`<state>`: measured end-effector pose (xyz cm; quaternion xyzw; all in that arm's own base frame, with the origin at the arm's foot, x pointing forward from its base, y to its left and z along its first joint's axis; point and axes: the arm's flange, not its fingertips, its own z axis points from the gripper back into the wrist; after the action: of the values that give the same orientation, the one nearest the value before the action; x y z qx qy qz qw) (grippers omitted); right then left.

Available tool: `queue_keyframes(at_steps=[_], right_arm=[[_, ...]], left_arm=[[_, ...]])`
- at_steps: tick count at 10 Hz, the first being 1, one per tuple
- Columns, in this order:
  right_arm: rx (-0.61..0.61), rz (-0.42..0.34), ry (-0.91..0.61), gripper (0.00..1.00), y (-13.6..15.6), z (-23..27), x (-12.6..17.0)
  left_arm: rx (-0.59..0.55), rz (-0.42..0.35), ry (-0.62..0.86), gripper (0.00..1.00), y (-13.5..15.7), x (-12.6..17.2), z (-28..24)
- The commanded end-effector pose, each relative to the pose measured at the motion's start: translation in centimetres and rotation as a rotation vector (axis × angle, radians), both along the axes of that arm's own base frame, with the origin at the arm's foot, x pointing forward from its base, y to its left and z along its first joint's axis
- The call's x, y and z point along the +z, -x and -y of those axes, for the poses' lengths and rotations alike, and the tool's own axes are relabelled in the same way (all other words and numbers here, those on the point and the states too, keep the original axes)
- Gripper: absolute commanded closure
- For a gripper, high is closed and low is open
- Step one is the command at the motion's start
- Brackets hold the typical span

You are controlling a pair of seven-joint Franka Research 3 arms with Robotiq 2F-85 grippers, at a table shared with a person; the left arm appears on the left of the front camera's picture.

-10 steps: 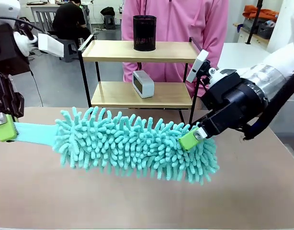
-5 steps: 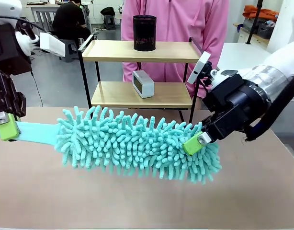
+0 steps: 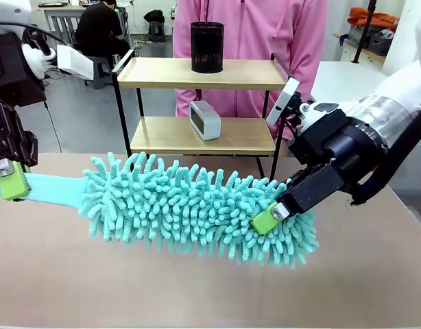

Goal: Clean the shelf.
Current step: Hand the Duster back to the human.

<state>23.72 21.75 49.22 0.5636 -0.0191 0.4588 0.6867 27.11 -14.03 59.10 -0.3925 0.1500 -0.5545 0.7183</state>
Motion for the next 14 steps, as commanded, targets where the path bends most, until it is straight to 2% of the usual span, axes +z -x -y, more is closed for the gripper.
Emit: queue_keyframes(at_steps=[1, 2, 6, 7, 8, 9, 10, 14], right_arm=[[0.036, -0.002, -0.015, 0.97, 1.5, 0.9, -1.5], [0.039, -0.009, -0.02, 1.0, 1.5, 1.0, -1.5], [0.046, -0.013, -0.045, 1.0, 1.7, 1.3, -1.6], [0.047, -0.013, -0.04, 1.0, 1.7, 1.3, -1.6], [0.049, -0.013, -0.033, 1.0, 1.7, 1.3, -1.5], [0.05, -0.014, -0.032, 1.0, 1.7, 1.3, -1.5], [0.056, -0.012, -0.034, 1.0, 1.7, 1.2, -1.5], [0.053, -0.026, -0.023, 1.0, 1.4, 1.1, -1.5]], left_arm=[[0.033, 0.002, 0.011, 0.88, 0.1, 0.7, 0.5], [0.032, 0.0, 0.006, 0.88, 0.1, 0.6, 0.4], [0.027, 0.007, -0.008, 0.88, 0.3, 0.3, 0.4], [0.032, 0.014, -0.022, 0.66, 0.4, 0.2, 0.4], [0.042, 0.026, -0.023, 0.31, 0.5, 0.2, 0.3], [0.051, 0.031, -0.029, 0.09, 0.5, 0.2, 0.2], [0.054, 0.036, -0.024, 0.0, 0.6, 0.2, -0.1], [0.102, 0.041, 0.001, 0.0, 0.3, 0.6, -1.8]])
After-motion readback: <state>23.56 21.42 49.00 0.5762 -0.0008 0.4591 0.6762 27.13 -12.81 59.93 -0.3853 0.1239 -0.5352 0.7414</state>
